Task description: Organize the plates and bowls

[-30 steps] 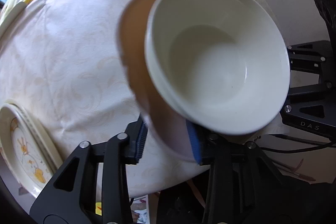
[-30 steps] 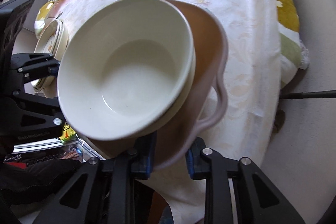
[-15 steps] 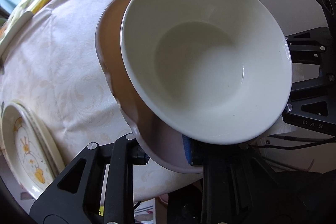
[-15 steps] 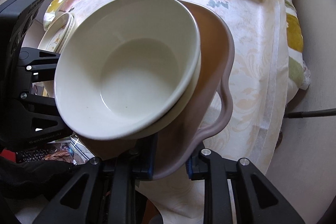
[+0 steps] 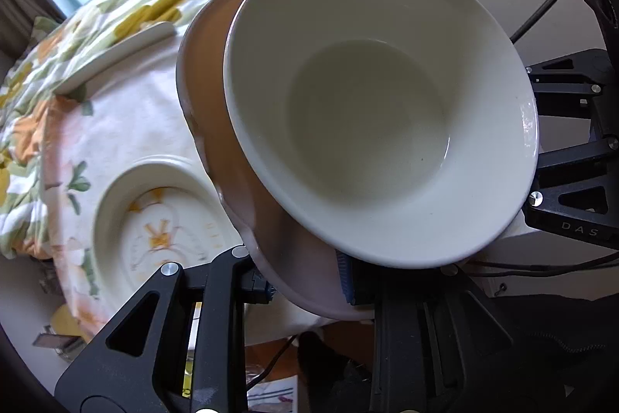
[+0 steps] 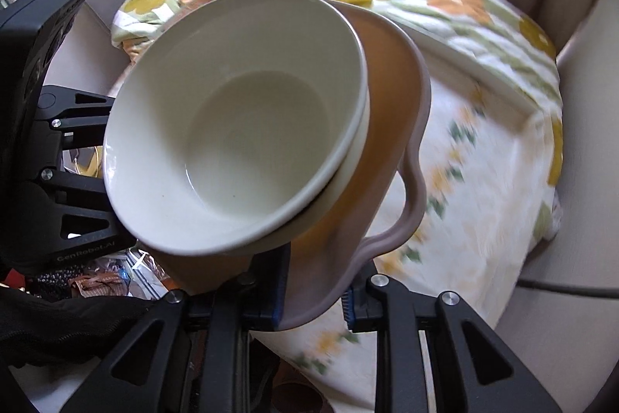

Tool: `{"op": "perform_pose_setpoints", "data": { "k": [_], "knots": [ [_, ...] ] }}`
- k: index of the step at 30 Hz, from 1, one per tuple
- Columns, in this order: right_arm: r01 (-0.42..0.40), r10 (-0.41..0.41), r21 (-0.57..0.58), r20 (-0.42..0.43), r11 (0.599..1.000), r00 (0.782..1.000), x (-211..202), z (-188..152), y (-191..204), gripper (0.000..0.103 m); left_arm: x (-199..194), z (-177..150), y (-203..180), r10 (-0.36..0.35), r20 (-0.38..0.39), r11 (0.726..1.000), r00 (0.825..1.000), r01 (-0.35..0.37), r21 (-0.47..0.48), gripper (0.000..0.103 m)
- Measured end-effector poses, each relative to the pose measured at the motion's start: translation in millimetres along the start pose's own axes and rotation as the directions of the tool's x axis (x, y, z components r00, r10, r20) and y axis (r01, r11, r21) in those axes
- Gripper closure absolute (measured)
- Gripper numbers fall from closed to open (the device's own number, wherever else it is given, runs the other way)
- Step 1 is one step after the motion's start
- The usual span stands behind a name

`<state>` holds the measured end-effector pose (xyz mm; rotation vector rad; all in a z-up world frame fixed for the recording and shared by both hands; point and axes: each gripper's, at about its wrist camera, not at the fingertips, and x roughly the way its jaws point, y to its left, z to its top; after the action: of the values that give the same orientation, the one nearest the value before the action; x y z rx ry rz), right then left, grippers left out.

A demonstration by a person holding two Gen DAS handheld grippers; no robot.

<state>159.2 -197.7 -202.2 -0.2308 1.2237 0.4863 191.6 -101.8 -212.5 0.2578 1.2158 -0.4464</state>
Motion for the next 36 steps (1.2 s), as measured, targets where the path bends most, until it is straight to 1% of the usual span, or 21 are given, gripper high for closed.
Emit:
{"op": "perform_pose_setpoints", "data": {
  "k": [3, 7, 10, 15, 19, 25, 33, 36],
  "knots": [
    [0.001, -0.001, 0.006, 0.001, 1.000, 1.000, 2.3, 10.5, 24.5, 0.082, -7.5, -12.0, 28.3, 0.002, -0.011, 1.000, 1.000, -0.002, 0.002, 0.082],
    [-0.005, 0.005, 0.012, -0.014, 1.000, 1.000, 17.1, 28.8, 61.8, 0.082, -6.7, -32.0, 68.5, -0.004, -0.040, 1.000, 0.999, 0.004, 0.008, 0.082],
    [-0.013, 0.014, 0.028, -0.029, 1.000, 0.999, 30.6, 36.8, 85.2, 0.082, -1.7, -46.8, 91.9, -0.008, -0.068, 1.000, 0.998, 0.009, 0.016, 0.082],
    [-0.022, 0.025, 0.055, -0.048, 0.998, 0.999, 55.3, 53.4, 115.7, 0.082, 8.1, -61.5, 122.4, -0.006, -0.105, 1.000, 0.994, 0.009, 0.026, 0.082],
    [-0.023, 0.027, 0.071, -0.059, 0.997, 0.998, 73.3, 64.7, 126.6, 0.082, 16.6, -70.3, 143.9, -0.020, -0.130, 0.999, 0.991, 0.023, 0.024, 0.082],
    [-0.014, 0.022, 0.095, -0.076, 0.995, 0.997, 89.6, 73.3, 134.7, 0.082, 29.2, -75.8, 160.6, -0.029, -0.148, 0.999, 0.989, 0.034, 0.035, 0.082],
    [-0.013, 0.021, 0.116, -0.071, 0.993, 0.997, 97.7, 76.3, 130.9, 0.082, 43.7, -78.4, 173.1, -0.049, -0.163, 0.999, 0.985, 0.052, 0.014, 0.082],
    [-0.005, 0.013, 0.118, -0.064, 0.993, 0.998, 96.5, 75.2, 132.4, 0.082, 43.1, -78.1, 172.9, -0.051, -0.161, 0.999, 0.986, 0.053, 0.011, 0.082]
  ]
}}
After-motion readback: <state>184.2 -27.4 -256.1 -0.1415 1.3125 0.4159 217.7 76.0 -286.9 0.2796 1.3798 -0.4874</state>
